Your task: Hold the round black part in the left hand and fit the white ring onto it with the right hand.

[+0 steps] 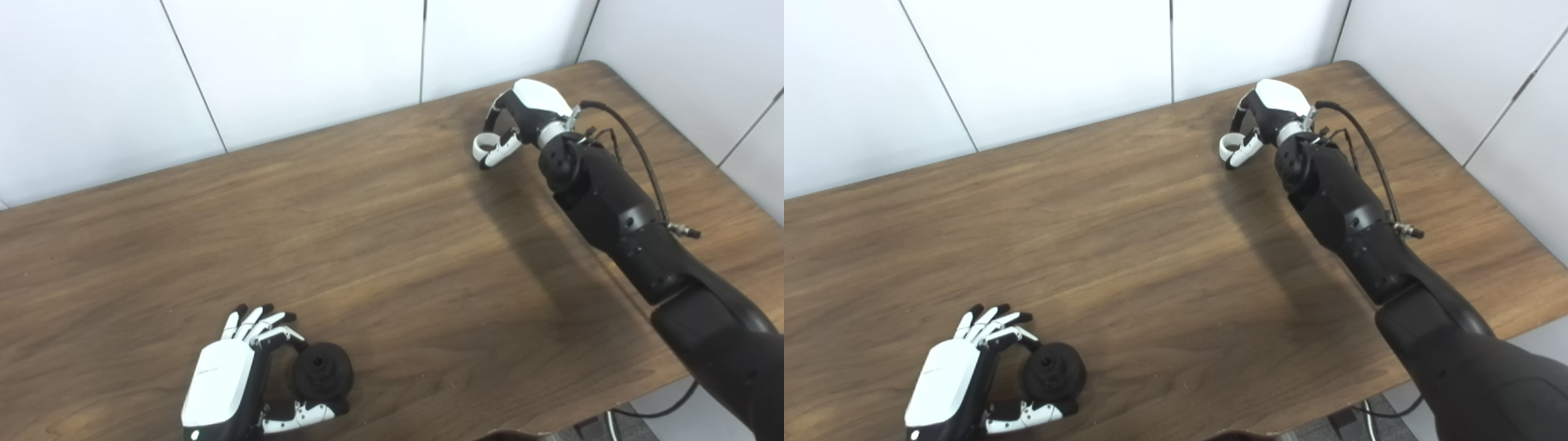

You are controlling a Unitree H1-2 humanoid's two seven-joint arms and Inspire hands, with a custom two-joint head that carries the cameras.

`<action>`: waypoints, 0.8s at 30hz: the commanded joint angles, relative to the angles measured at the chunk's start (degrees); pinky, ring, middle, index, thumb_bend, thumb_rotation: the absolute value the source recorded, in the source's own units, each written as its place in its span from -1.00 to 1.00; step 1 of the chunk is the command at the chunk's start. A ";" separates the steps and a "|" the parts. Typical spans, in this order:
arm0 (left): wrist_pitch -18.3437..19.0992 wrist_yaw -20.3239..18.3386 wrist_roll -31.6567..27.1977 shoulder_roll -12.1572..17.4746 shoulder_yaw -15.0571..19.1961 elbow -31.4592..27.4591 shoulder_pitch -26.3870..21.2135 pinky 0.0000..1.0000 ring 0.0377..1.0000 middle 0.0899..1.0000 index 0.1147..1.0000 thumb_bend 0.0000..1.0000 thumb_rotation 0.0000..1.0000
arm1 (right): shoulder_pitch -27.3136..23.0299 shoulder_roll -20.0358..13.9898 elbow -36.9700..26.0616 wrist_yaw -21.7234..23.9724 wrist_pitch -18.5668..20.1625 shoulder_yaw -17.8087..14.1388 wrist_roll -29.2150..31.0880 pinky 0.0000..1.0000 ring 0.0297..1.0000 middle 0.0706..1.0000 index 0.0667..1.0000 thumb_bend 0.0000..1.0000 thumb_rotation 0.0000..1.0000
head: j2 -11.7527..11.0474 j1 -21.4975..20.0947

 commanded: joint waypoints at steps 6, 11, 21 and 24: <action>1.28 -2.30 2.34 -0.39 -1.08 -0.85 1.24 1.00 0.84 0.59 -0.16 0.04 -0.88 | 0.26 -1.39 -14.63 3.94 -2.96 1.43 0.23 1.00 0.93 0.69 -0.10 0.04 -0.74 | 0.49 2.82; 1.62 -1.90 3.31 -1.05 -1.90 -0.82 1.19 1.00 0.83 0.58 -0.16 0.04 -0.88 | 1.62 -1.33 -22.58 8.23 -2.65 3.20 -0.73 1.00 0.92 0.66 -0.10 0.05 -0.74 | 0.99 5.86; 2.49 -1.96 5.49 -3.47 -3.68 -0.44 0.95 1.00 0.82 0.57 -0.16 0.04 -0.88 | 4.85 -0.07 -42.67 23.97 2.59 7.32 -3.04 1.00 0.92 0.65 -0.11 0.05 -0.74 | 3.05 13.83; 2.20 -1.06 5.57 -4.23 -4.27 0.12 0.72 1.00 0.81 0.56 -0.16 0.04 -0.88 | 6.03 1.00 -47.48 27.82 3.05 7.72 -3.29 1.00 0.91 0.64 -0.11 0.05 -0.74 | 3.51 14.89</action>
